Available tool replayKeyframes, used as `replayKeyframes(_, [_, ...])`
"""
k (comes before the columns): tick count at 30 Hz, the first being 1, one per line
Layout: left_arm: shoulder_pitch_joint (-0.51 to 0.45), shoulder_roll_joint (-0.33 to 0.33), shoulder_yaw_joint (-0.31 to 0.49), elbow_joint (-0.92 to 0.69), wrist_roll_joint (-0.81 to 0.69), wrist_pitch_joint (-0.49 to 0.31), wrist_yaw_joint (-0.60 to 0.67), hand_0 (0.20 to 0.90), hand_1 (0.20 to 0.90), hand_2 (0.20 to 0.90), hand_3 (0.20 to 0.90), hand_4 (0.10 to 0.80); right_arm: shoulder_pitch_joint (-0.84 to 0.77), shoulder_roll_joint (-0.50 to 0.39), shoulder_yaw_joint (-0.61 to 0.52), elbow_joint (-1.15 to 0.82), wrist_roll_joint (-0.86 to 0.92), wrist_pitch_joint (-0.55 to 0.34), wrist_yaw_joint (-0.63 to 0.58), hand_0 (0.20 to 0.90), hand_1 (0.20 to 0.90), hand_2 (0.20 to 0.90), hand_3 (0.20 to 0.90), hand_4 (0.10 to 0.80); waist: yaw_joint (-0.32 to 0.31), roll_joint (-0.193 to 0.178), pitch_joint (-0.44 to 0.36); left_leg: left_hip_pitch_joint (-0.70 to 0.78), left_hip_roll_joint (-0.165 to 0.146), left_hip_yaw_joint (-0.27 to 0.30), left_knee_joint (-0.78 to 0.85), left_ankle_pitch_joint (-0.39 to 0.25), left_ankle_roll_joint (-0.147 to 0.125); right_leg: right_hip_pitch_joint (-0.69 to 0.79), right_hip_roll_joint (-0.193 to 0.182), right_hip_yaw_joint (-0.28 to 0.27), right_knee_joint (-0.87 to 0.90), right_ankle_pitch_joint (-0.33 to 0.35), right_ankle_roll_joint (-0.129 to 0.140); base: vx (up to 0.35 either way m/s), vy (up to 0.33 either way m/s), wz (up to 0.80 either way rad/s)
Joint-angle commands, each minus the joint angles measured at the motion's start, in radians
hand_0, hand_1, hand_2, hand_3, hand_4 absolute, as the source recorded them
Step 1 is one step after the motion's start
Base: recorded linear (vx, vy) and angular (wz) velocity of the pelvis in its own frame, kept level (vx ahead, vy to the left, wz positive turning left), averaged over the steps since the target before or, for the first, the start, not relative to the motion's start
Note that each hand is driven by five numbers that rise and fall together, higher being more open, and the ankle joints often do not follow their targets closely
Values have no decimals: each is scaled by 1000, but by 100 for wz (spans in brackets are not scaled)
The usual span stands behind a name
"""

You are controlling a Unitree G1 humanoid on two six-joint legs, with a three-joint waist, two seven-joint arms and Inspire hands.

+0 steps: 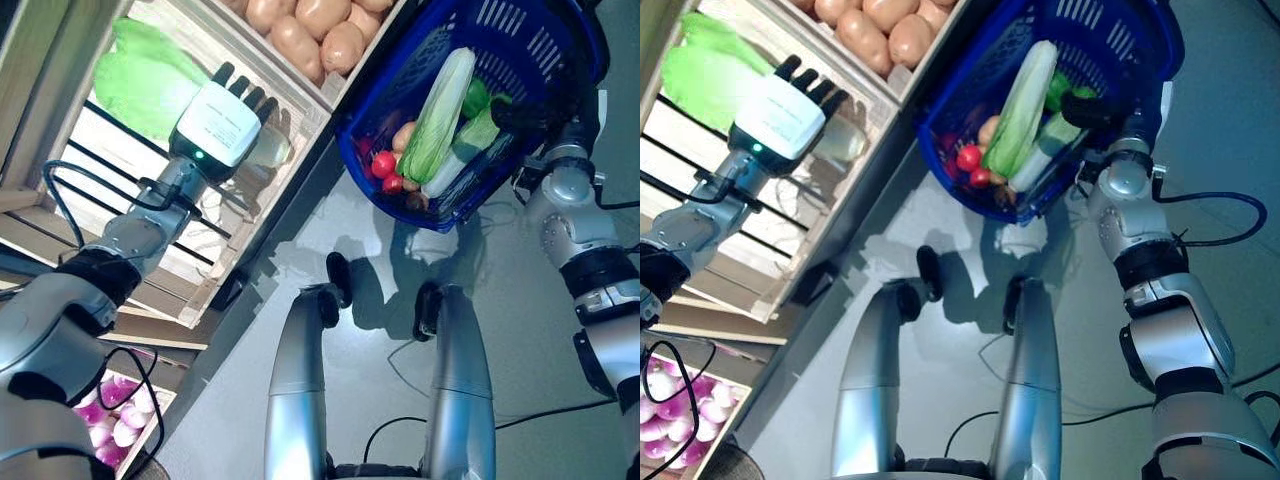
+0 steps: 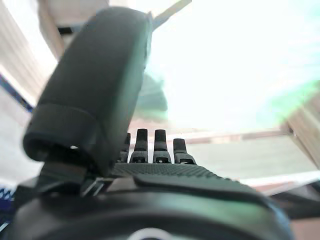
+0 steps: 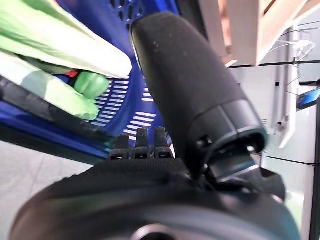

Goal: Put vegetables into the basket

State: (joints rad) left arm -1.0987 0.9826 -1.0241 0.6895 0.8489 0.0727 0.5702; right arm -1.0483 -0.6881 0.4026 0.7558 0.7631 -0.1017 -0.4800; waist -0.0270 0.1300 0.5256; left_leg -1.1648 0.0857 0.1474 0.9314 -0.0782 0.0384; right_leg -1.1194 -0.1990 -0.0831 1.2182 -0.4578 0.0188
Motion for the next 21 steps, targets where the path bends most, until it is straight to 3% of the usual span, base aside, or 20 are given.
replayKeyframes(1, [-142,3,65,29,0,55,30,900,900,900,900,800,-58,-55,-53,-90,38,-131,5,900,900,900,900,800,-2,-8,-6,83,13,-32,-34,-102,-32,-8,21,-13,-169,232,-27,-49,2,3])
replayKeyframes(9, [-248,-49,16,95,-23,10,0,900,900,900,900,800,-104,-51,-29,-83,59,-153,-22,900,900,900,900,800,-4,-18,-6,15,-1,-41,-36,-100,-32,-73,29,-8,-179,252,-16,-24,-5,1])
replayKeyframes(17, [-288,-75,-11,109,27,-7,-12,900,900,900,900,800,-109,-47,-29,-87,72,-168,-31,900,900,900,900,800,-10,-23,-6,-37,-8,-51,-35,-96,-37,-124,38,-2,-185,269,-7,-36,8,1])
replayKeyframes(21, [-316,-92,-38,117,-5,-1,-85,900,900,900,900,800,-120,-39,-23,-72,84,-185,-35,900,900,900,900,800,-12,-27,-6,-58,-13,-57,-43,-93,-40,-143,46,1,-194,277,-2,-36,4,4])
